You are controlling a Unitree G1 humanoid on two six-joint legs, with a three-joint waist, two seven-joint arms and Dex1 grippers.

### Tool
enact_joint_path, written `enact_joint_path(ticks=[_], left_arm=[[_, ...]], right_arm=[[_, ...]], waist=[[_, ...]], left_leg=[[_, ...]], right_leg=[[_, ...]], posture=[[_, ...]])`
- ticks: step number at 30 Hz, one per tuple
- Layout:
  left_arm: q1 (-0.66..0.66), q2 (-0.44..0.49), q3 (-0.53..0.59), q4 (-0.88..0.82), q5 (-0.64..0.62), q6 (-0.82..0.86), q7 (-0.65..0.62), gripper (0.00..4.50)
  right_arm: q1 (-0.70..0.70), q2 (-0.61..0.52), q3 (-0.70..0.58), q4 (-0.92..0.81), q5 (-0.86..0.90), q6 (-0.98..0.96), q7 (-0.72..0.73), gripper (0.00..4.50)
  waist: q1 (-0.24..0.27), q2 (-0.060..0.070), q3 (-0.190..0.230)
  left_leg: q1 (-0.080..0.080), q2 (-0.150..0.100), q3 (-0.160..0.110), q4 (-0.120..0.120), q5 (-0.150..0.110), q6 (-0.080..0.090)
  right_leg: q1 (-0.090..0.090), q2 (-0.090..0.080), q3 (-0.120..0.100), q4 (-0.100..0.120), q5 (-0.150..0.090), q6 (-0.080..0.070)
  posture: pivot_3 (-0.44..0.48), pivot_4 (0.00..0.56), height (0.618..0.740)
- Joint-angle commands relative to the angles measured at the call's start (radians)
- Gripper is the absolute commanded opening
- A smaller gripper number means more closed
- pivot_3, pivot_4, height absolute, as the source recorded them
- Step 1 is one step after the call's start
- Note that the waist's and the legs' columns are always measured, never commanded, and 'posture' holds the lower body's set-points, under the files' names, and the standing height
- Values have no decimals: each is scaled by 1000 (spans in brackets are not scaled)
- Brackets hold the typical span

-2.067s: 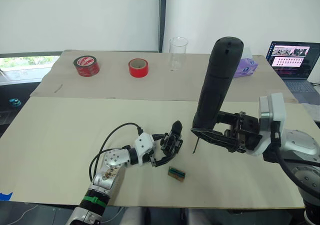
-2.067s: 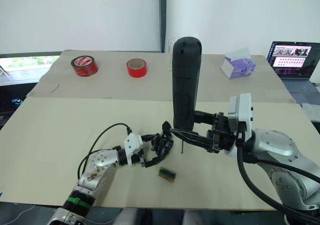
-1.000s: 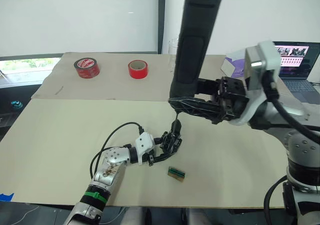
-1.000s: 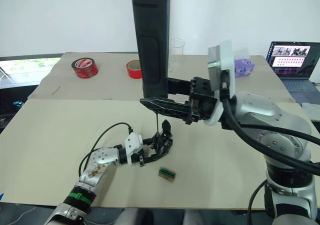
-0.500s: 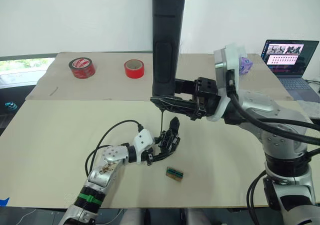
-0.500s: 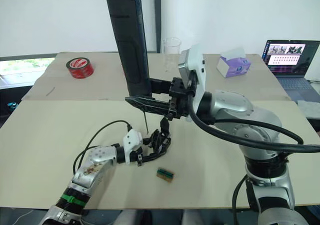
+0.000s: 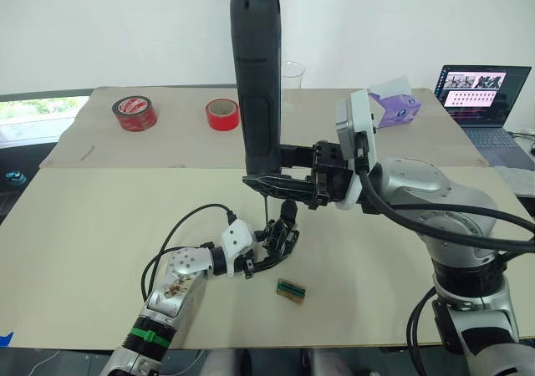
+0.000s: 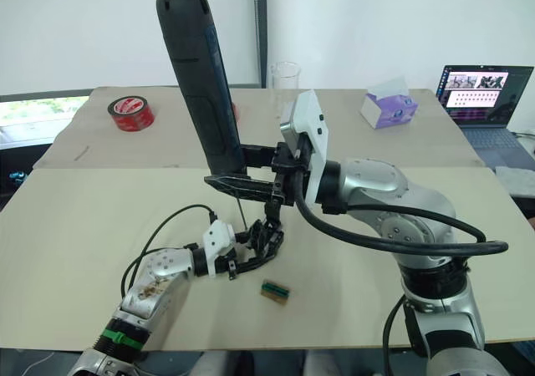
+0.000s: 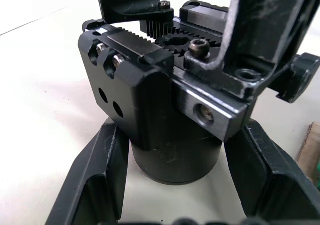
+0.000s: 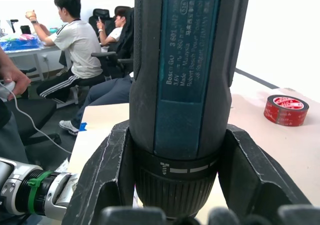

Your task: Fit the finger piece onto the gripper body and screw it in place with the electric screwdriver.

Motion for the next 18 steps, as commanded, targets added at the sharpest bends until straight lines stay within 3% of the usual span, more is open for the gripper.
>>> enact_joint_path(ticks=[1,18], left_arm=[[22,9,-19,5,8,39,-2,2258],[24,24,-13,-32,3,74,5,2258]], right_arm=[[-9,14,-18,-29,-3,-12,9,1916],[40,45,6,-19,-77,-29,46,1916]], waist=[[0,0,0],[0,0,0]], left_leg=[[0,0,0,0,0,0],[-3,0,0,0,0,0]], right_leg=[[0,0,0,0,0,0],[-2,0,-1,0,0,0]], posture=[[0,150,740],[0,150,740]])
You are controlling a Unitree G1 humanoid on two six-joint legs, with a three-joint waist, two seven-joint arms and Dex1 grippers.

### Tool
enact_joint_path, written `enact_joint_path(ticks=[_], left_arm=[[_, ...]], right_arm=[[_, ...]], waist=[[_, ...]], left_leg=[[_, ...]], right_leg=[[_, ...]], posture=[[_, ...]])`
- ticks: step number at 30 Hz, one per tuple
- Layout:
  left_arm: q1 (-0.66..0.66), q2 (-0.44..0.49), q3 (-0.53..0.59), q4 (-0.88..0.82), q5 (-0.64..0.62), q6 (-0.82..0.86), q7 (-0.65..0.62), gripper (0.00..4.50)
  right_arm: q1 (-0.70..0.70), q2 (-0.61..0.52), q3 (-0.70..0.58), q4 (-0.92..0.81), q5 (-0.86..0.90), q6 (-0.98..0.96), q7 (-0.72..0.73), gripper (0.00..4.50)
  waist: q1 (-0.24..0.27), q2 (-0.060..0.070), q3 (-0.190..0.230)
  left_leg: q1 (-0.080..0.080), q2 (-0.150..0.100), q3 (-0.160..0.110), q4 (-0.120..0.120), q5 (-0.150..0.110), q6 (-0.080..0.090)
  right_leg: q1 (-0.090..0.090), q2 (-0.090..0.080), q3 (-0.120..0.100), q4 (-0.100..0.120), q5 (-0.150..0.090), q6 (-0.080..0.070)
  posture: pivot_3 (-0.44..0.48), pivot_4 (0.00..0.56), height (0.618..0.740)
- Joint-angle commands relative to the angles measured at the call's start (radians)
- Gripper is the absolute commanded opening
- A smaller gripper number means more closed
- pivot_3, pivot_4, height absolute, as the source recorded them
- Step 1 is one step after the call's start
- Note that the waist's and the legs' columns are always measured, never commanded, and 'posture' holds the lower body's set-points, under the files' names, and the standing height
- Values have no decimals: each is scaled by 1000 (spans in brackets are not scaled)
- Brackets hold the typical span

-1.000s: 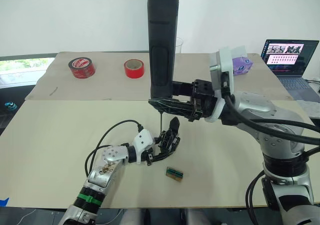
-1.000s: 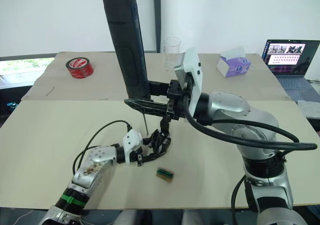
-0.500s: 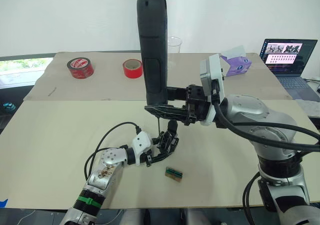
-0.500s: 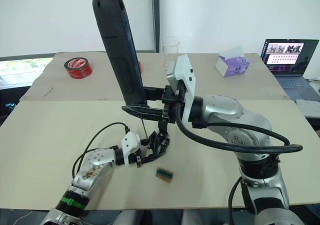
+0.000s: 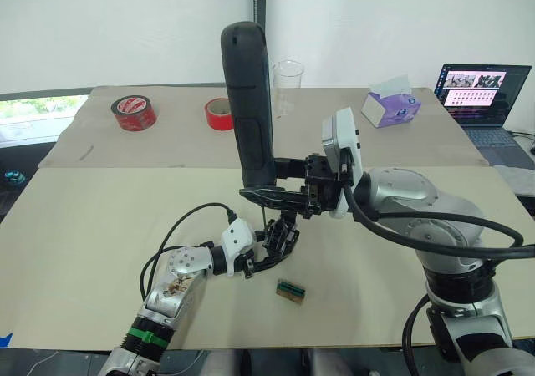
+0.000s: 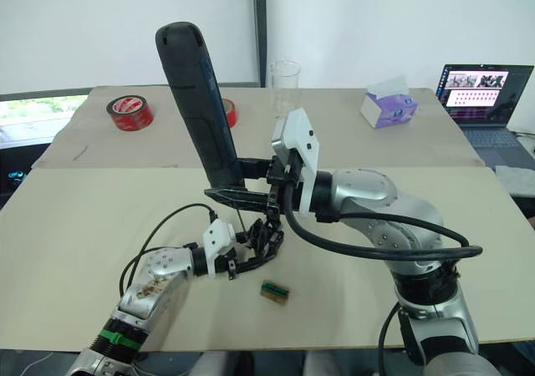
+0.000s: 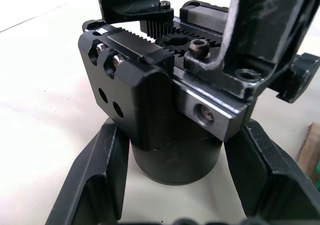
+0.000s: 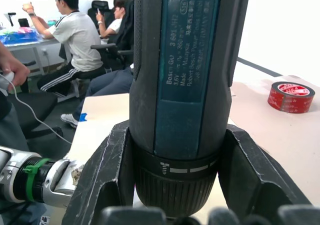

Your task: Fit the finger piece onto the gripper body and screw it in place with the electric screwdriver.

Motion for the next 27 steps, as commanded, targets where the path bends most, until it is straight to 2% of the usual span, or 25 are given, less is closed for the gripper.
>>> enact_joint_path(ticks=[1,27], left_arm=[[25,14,-14,5,5,28,-4,2258],[54,2,-11,78,13,-53,-5,2258]], right_arm=[[-1,14,-23,-20,-7,-32,14,1916],[21,57,-8,-17,-86,-38,56,1916]], waist=[[0,0,0],[-9,0,0]], left_leg=[[0,0,0,0,0,0],[0,0,0,0,0,0]], right_leg=[[0,0,0,0,0,0],[0,0,-1,0,0,0]], posture=[[0,150,740],[0,150,740]])
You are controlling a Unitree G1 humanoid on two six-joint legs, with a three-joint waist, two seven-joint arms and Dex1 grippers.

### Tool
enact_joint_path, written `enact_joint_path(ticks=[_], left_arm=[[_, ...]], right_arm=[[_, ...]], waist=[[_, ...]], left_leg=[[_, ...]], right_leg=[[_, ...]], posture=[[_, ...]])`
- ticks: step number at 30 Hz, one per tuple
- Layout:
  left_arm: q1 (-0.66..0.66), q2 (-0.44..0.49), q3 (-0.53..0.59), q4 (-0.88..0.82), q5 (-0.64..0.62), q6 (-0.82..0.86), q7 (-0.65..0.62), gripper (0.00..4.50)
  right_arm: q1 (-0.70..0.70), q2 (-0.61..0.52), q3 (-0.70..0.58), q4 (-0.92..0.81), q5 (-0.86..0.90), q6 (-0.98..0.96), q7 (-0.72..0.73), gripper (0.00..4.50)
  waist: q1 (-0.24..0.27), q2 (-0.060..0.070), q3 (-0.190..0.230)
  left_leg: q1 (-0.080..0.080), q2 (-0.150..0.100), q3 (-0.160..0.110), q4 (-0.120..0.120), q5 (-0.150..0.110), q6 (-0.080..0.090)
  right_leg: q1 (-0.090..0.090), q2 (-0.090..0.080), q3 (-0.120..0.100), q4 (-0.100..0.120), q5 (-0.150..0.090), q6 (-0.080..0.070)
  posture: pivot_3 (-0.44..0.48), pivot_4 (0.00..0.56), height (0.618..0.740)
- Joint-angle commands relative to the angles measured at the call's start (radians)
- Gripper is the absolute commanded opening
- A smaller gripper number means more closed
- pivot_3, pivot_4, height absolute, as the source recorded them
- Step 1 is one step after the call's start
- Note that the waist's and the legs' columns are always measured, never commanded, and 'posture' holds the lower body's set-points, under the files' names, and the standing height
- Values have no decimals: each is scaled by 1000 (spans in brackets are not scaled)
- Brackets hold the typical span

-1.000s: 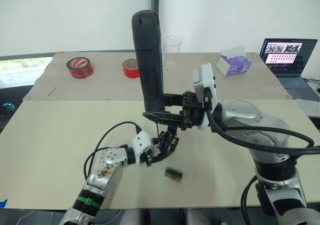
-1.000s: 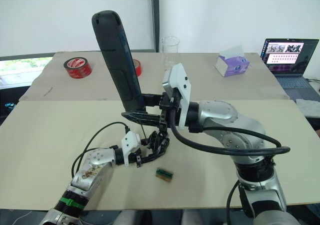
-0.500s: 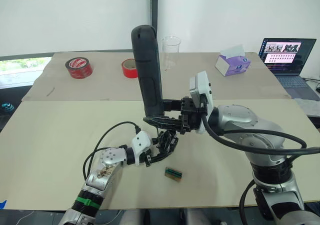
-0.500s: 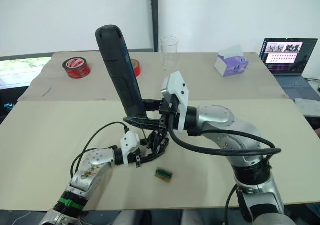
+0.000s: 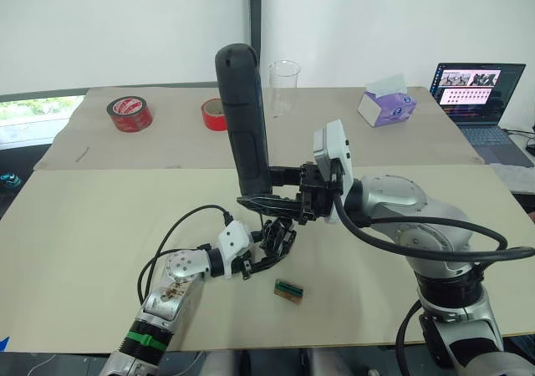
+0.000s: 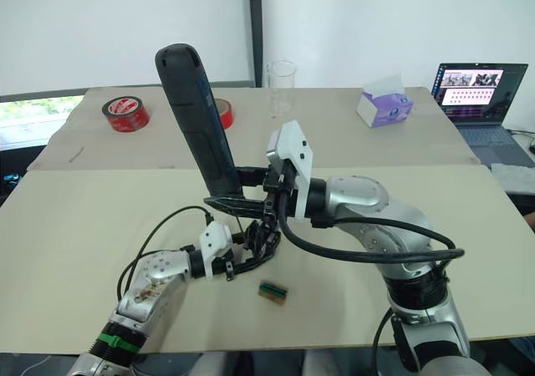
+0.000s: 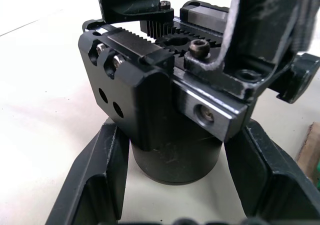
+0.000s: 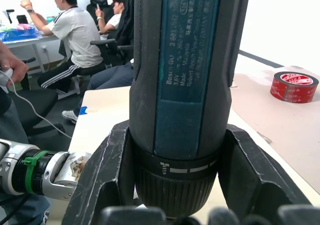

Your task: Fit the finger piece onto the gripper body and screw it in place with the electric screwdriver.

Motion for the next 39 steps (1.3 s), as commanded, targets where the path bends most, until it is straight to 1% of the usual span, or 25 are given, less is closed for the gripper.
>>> enact_joint_path(ticks=[1,13,22,30,39], left_arm=[[30,4,-22,58,16,8,-7,2258],[35,-6,-25,118,24,-50,-8,2258],[40,-1,-24,116,20,-53,-16,2258],[45,-2,-24,118,24,-57,-14,2258],[49,-2,-25,120,25,-56,-13,2258]], right_arm=[[-9,12,-21,-26,0,-38,7,1916],[-10,22,-18,-22,-15,-35,22,1916],[-24,31,-29,-29,6,-12,21,1916],[-34,29,-29,-30,13,0,22,1916],[-43,27,-41,-17,29,14,20,1916]], waist=[[0,0,0],[0,0,0],[0,0,0],[0,0,0],[0,0,0]], left_leg=[[0,0,0,0,0,0],[0,0,0,0,0,0],[0,0,-1,0,0,0],[0,0,-1,0,0,0],[0,0,-1,0,0,0]], right_leg=[[0,0,0,0,0,0],[0,-1,0,0,0,0],[0,-2,0,0,0,-1],[0,-6,0,0,0,-1],[0,-10,-9,0,0,-1]], posture=[[0,150,740],[0,150,740],[0,150,740],[0,150,740],[0,150,740]])
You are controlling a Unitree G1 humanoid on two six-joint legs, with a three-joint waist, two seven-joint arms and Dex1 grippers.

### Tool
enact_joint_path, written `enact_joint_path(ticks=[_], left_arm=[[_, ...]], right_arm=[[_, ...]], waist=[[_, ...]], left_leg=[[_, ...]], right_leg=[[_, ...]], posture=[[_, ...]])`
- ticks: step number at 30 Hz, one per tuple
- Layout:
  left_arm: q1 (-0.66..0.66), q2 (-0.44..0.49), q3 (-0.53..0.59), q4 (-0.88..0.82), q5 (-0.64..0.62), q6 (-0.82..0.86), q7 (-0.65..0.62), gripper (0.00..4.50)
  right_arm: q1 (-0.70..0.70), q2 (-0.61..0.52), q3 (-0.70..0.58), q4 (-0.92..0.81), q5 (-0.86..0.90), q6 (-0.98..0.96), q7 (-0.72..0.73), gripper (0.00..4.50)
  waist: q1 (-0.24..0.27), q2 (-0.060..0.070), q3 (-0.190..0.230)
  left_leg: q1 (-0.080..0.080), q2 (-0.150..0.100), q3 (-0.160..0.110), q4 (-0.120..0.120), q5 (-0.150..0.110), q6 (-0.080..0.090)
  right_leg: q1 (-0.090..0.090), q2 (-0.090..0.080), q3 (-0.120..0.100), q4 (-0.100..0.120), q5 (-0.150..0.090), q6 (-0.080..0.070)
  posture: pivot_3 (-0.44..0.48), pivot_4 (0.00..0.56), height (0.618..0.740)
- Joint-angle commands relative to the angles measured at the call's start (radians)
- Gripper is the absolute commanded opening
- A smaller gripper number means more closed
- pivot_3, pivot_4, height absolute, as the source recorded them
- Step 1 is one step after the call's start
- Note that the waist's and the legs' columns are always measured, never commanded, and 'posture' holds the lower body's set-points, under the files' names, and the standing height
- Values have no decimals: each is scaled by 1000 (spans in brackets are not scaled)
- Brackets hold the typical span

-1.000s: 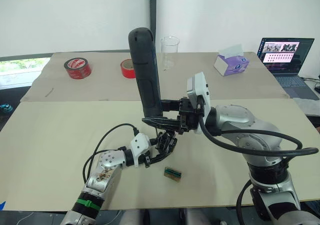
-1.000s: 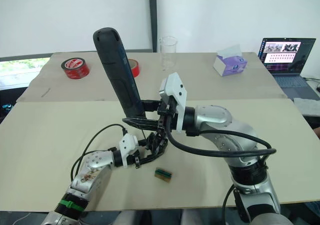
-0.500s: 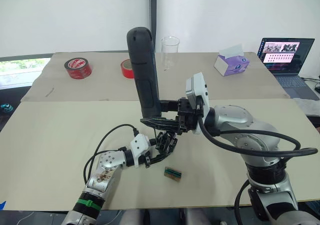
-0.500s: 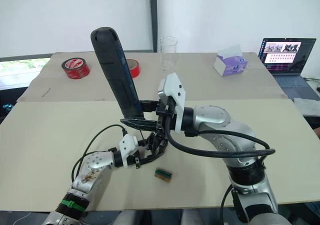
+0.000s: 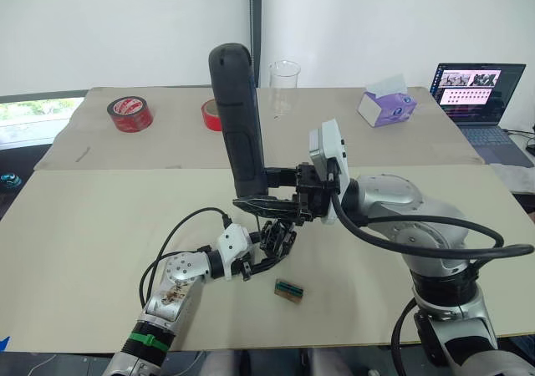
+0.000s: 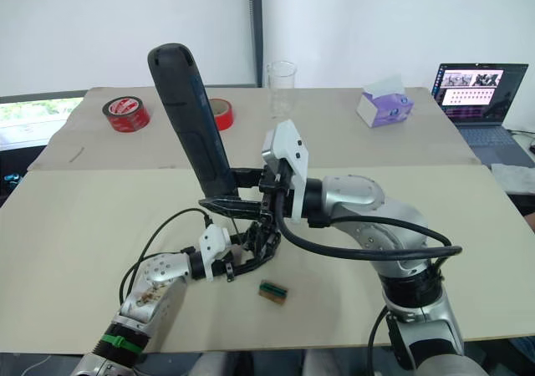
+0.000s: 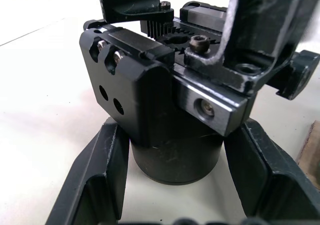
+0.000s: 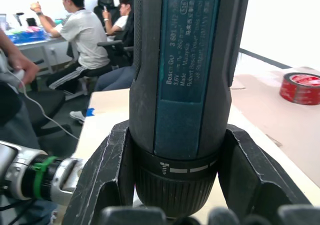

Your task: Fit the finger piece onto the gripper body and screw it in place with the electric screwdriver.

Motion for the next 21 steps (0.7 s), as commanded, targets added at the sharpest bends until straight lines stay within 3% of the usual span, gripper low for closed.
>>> enact_joint_path(ticks=[1,5,21], left_arm=[[37,13,-24,58,25,29,-5,2258],[37,14,-23,61,25,28,-5,2258],[36,16,-24,59,25,33,-8,2258]], right_arm=[[-18,-3,-37,-24,19,-17,5,1916],[-19,-3,-42,-25,24,-14,-2,1916],[-19,-18,-29,-18,0,-22,-4,1916]], waist=[[0,0,0],[0,0,0],[0,0,0]], left_leg=[[0,0,0,0,0,0],[0,0,0,0,0,0],[0,0,0,0,0,0]], right_leg=[[0,-1,-2,0,0,0],[0,-6,-12,0,1,-1],[1,-2,-15,0,1,0]], posture=[[0,150,740],[0,150,740],[0,150,740]])
